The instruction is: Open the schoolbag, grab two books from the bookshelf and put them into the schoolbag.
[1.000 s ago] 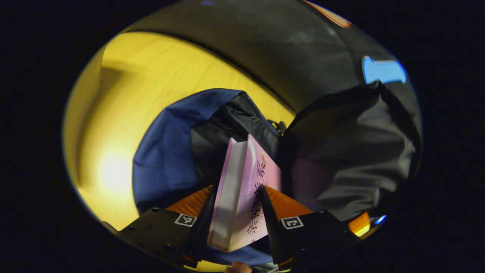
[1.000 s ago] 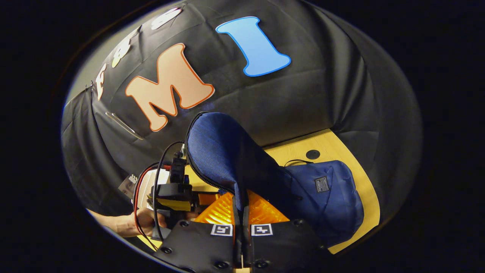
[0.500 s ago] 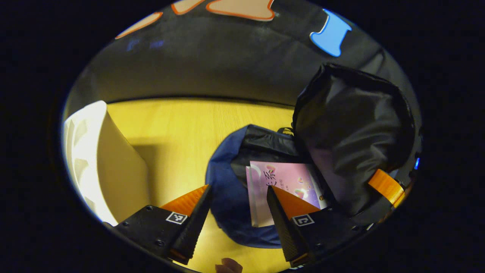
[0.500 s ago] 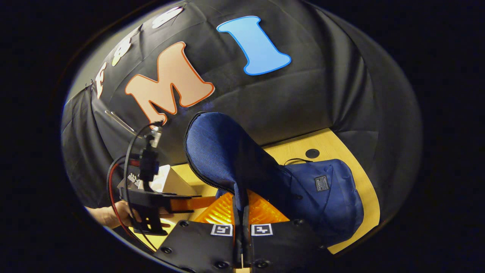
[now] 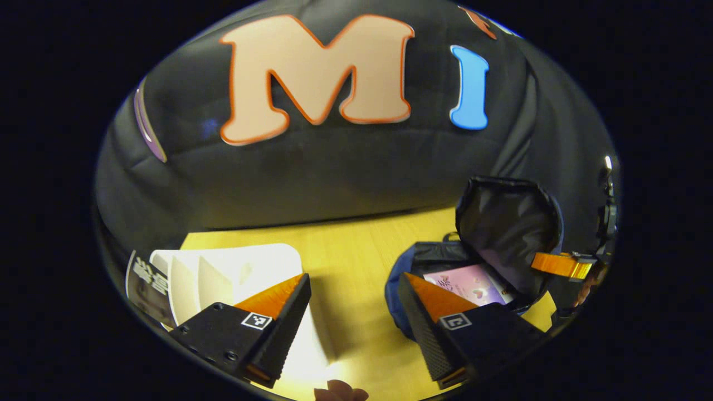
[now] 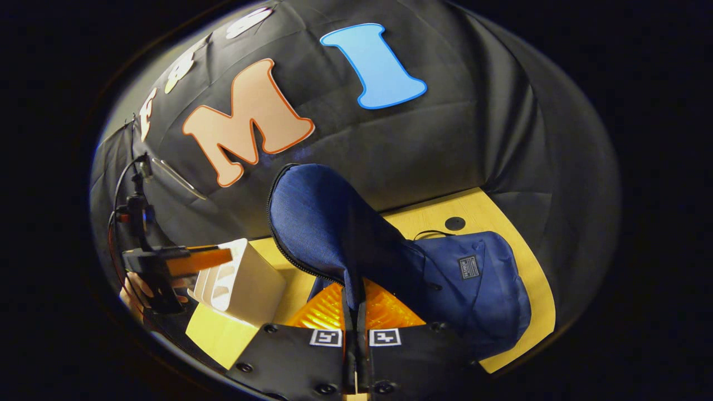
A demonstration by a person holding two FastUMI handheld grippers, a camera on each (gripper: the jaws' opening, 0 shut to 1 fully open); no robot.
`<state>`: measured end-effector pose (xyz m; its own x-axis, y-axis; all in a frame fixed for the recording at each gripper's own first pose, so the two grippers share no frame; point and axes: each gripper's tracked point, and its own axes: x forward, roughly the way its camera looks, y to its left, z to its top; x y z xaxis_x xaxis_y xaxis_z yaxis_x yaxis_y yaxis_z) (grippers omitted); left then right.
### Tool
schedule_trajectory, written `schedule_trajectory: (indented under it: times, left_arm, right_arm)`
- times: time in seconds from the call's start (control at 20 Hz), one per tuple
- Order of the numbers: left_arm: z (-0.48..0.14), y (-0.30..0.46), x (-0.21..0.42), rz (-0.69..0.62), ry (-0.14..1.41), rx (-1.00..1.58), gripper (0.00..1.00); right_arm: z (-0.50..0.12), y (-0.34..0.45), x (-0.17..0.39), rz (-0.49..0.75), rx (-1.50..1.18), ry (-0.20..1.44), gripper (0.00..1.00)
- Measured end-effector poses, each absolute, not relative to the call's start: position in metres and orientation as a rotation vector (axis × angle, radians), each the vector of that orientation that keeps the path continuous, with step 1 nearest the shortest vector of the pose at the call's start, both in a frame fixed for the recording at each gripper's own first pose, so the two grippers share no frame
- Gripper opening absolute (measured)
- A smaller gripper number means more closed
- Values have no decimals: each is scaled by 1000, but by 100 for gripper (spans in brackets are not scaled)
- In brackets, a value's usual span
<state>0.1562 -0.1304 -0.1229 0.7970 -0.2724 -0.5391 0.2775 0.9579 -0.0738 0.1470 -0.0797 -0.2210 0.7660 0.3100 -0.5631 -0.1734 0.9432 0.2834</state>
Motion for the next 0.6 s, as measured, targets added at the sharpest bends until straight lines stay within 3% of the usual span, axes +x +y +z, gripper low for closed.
schedule_trajectory:
  times: [0.25, 0.3, 0.6]
  left_arm:
    - [-74, -49, 162, -198, 472, 9, 100]
    - [-69, -30, 164, -175, 455, 15, 96]
    - [-63, 80, 169, -28, 451, 17, 97]
  right_arm:
    - [-221, -80, 148, 249, 214, 647, 3]
    - [-221, -80, 148, 246, 210, 648, 5]
    - [-220, -79, 148, 232, 205, 653, 3]
